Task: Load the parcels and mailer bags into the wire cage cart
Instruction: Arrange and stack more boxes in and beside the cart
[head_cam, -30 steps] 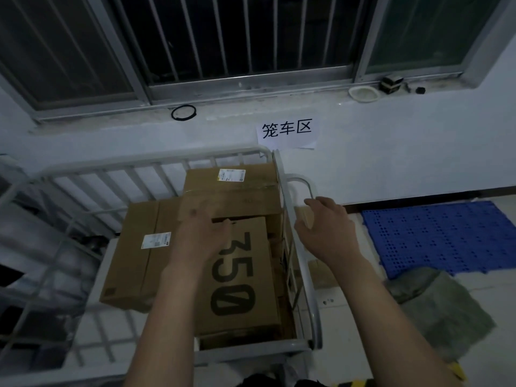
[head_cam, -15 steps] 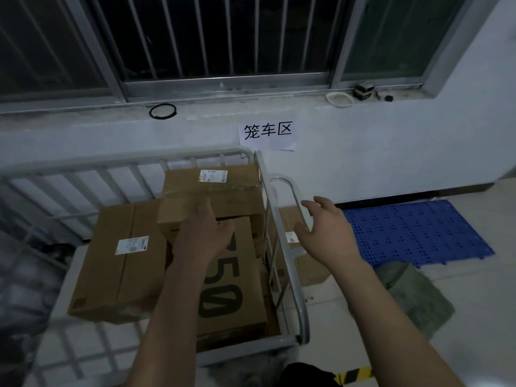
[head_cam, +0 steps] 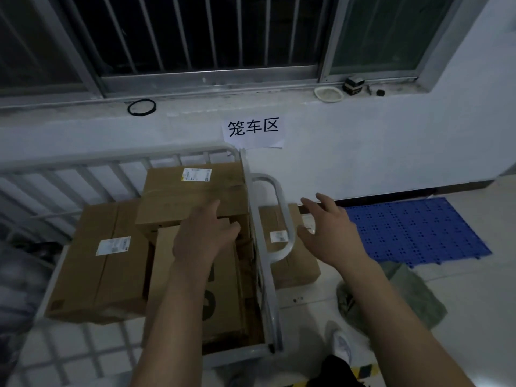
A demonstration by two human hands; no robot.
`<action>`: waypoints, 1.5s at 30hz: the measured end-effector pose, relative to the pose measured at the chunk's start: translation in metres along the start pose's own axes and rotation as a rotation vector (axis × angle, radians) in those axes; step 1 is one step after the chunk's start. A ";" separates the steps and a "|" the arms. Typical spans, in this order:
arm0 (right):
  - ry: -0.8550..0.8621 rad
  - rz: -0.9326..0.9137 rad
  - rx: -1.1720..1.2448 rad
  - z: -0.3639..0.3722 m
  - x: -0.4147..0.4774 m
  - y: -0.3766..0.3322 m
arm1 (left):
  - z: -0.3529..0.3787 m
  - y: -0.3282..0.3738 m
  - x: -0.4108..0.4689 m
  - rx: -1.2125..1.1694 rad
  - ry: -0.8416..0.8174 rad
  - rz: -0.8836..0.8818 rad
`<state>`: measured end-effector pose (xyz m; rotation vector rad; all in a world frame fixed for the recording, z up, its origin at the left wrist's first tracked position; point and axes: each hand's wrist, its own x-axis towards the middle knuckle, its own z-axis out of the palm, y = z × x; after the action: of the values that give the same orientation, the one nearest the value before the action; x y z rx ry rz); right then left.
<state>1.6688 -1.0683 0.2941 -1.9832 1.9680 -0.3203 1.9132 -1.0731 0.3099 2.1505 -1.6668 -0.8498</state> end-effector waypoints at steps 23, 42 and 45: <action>-0.037 -0.142 0.167 -0.060 0.128 0.274 | 0.228 0.200 0.069 0.160 -0.015 -0.119; -0.180 -0.030 0.037 0.356 0.263 0.410 | 0.535 -0.054 0.310 0.304 -0.099 -0.242; -0.224 0.018 0.040 0.442 0.282 0.431 | 0.580 -0.105 0.351 0.265 -0.175 -0.287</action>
<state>1.4462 -1.3145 -0.2973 -1.8859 1.8237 -0.1256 1.6972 -1.3034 -0.2993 2.6115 -1.6555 -0.9655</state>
